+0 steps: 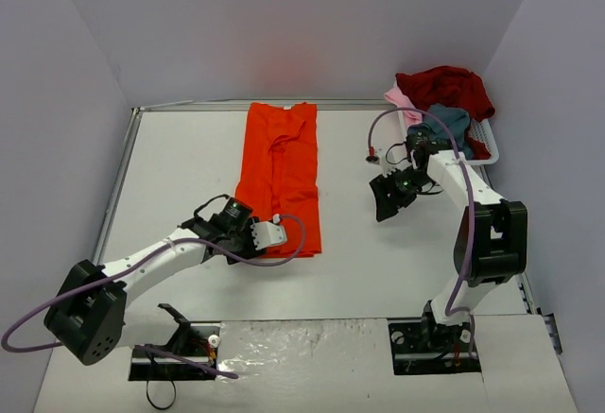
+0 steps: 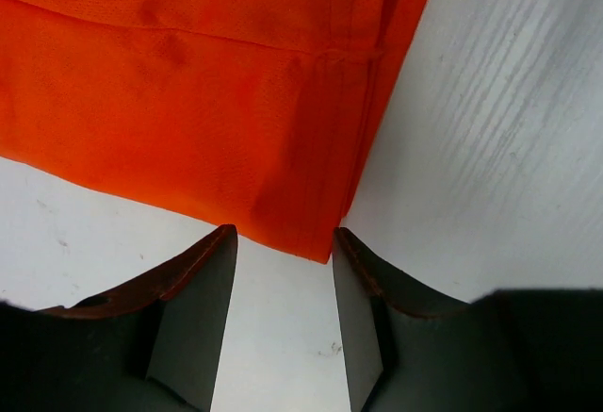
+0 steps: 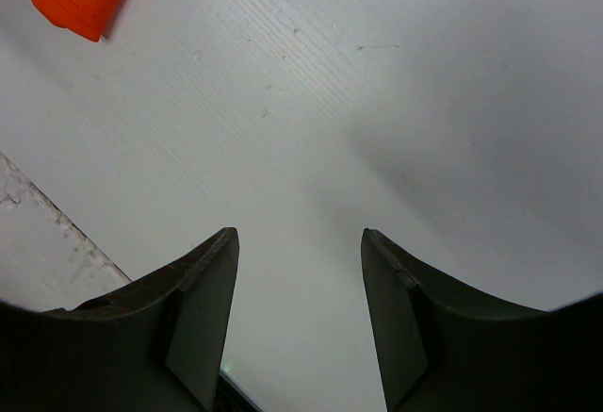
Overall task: Fold and stack the t-shirts
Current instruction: Grab the bottom of the folded rectangular tshirt with both arms
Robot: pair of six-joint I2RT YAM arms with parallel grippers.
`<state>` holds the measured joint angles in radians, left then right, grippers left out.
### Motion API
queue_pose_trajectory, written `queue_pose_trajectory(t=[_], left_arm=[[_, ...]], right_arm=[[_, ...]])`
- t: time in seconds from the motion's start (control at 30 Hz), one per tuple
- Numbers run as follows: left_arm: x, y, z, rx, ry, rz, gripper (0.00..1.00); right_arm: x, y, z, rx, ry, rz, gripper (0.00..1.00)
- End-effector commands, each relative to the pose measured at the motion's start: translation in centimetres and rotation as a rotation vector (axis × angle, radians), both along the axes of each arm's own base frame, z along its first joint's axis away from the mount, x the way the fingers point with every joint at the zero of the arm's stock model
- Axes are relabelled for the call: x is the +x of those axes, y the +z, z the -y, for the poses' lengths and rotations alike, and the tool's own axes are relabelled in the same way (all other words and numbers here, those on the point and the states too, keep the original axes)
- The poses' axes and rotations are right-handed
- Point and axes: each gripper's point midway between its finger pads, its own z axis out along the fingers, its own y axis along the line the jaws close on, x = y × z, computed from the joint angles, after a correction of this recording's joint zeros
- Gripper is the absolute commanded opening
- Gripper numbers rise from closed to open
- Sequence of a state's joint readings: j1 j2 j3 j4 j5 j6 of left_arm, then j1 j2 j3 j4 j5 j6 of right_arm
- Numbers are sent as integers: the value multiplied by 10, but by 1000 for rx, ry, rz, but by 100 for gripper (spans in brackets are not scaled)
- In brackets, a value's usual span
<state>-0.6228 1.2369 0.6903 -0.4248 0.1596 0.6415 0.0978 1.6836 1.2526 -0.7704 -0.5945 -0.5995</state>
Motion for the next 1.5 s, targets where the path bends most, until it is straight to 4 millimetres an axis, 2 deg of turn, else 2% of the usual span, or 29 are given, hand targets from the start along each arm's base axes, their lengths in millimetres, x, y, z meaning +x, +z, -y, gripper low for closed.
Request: queue_pose_trajectory(t=[0.0, 0.33, 0.73, 0.8, 0.87, 0.9, 1.0, 1.13, 1.23, 1.47], left_arm=[[11, 3, 8, -18, 2, 33, 43], [3, -17, 4, 34, -20, -41, 43], [2, -30, 10, 13, 8, -80, 43], [2, -31, 11, 8, 14, -85, 38], [3, -32, 11, 13, 23, -93, 21], [2, -34, 11, 16, 33, -100, 4], [-1, -34, 10, 16, 37, -114, 2], [-7, -26, 12, -19, 32, -111, 2], [-12, -15, 13, -45, 8, -104, 2], [-14, 10, 18, -125, -21, -86, 2]], right_arm=[[-11, 1, -1, 19, 8, -37, 51], [-11, -4, 2, 2, 6, -51, 53], [-13, -6, 1, 1, 10, -59, 54], [-13, -6, 1, 1, 10, -59, 54], [-13, -6, 1, 1, 11, -60, 54], [-13, -6, 1, 2, 9, -59, 54], [-14, -5, -2, 2, 16, -59, 54], [-18, -3, -9, -6, 47, -57, 53], [-23, 1, -22, 1, 113, -32, 52], [-31, 23, -52, 66, 296, 106, 53]])
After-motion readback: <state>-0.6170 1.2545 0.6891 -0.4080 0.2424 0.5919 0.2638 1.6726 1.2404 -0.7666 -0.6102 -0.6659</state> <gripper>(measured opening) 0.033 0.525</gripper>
